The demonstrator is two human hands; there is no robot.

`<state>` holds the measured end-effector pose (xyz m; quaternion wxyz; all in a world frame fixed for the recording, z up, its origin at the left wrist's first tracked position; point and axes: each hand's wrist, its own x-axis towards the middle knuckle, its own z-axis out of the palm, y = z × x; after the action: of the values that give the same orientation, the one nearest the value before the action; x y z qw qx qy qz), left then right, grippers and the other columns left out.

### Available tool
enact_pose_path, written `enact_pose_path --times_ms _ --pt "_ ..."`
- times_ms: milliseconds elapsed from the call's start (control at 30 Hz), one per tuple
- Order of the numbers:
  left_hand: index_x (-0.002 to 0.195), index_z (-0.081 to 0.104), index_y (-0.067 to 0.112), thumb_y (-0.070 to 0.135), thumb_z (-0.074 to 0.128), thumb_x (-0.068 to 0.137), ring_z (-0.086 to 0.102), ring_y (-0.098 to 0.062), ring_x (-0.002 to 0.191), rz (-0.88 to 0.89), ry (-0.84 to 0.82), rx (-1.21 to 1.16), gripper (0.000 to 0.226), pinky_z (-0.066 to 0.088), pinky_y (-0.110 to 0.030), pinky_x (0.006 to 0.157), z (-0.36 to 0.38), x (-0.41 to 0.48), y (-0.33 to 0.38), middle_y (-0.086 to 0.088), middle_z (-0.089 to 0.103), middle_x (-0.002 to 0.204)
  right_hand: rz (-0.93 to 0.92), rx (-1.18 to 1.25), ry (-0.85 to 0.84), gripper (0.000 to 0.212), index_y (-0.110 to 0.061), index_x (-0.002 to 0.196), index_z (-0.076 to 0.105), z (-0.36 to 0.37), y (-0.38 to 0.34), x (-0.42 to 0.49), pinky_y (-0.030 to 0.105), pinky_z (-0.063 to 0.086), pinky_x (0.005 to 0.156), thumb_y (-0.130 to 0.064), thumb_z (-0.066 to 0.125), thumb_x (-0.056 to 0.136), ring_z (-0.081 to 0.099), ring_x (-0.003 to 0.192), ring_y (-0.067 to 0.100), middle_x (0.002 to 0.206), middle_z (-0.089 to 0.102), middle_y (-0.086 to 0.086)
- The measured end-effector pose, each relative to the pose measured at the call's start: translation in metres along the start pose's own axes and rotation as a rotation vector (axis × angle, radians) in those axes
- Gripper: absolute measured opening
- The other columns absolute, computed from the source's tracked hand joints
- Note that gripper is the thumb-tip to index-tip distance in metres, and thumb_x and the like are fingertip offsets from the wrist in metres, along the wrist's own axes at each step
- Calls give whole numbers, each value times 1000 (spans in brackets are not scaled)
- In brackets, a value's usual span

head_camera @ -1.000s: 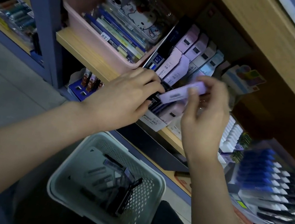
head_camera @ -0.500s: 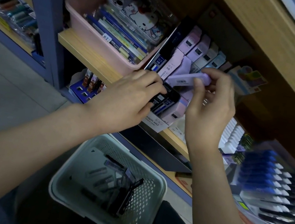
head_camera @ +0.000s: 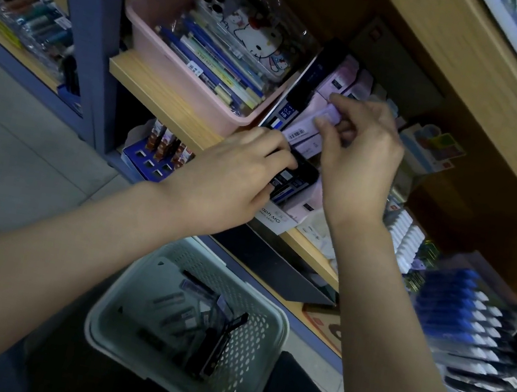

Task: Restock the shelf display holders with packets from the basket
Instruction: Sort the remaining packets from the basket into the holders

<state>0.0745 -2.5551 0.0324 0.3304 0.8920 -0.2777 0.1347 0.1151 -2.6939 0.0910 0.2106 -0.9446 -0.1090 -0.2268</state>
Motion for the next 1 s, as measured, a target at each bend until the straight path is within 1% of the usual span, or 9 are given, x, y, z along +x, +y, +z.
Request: enact_pose_path --times_ms 133,233,300,400,600,667,767,867,1000 --pt "119 57 4 4 64 81 51 -28 109 -2 -1 0 39 45 -44 96 -1 0 -1 -12 54 114 17 12 -58 16 -11 98 64 -10 0 8 6 41 67 -11 69 83 47 67 0 92 54 -6" --pt "121 57 5 5 63 82 50 -27 111 -5 -6 7 39 44 -42 97 -1 0 0 -12 54 116 -15 -14 -109 11 -11 95 66 -12 0 8 6 41 70 -15 67 85 52 78 4 90 55 -9" --pt "121 57 5 5 63 82 49 -27 111 -4 -9 10 39 43 -42 97 -1 0 0 -12 54 116 -30 -38 -142 14 -15 98 69 -9 0 7 13 45 75 -20 67 86 56 87 6 91 59 -10" --pt "120 57 4 4 64 81 50 -28 111 -2 -7 11 39 43 -43 98 0 0 0 -12 54 115 -112 -75 -62 15 -13 96 73 0 2 6 22 46 74 -20 70 83 58 92 14 95 63 -1" --pt "121 57 5 3 63 81 49 -26 111 10 -8 7 40 41 -39 98 1 0 -2 -11 54 117 -266 -182 109 18 -7 97 73 11 3 -7 35 53 54 -4 66 81 61 81 27 86 63 10" --pt "122 56 5 3 62 82 49 -25 112 13 -20 10 40 40 -38 100 1 0 -4 -10 53 119 -291 -238 92 24 -4 104 70 11 4 -12 37 54 61 0 61 83 60 85 30 90 63 13" --pt "125 54 5 3 60 82 47 -27 120 26 -48 32 43 39 -43 104 -1 -2 -7 -11 53 123 -290 -233 -2 34 -1 119 61 4 4 -23 45 51 83 -1 51 87 58 100 33 106 64 15" --pt "128 50 5 7 49 86 41 -29 128 77 -5 86 43 29 -43 112 -7 -9 -6 -14 51 128 -254 -194 -49 34 -1 125 53 -8 5 -42 35 41 96 -3 47 92 50 111 25 119 59 13" --pt "117 56 7 12 45 86 47 -23 107 90 71 141 33 32 -34 96 -18 -39 -1 -10 57 111 -288 -94 33 18 -5 107 57 -18 10 -88 28 37 81 -3 48 92 48 92 20 98 60 13"
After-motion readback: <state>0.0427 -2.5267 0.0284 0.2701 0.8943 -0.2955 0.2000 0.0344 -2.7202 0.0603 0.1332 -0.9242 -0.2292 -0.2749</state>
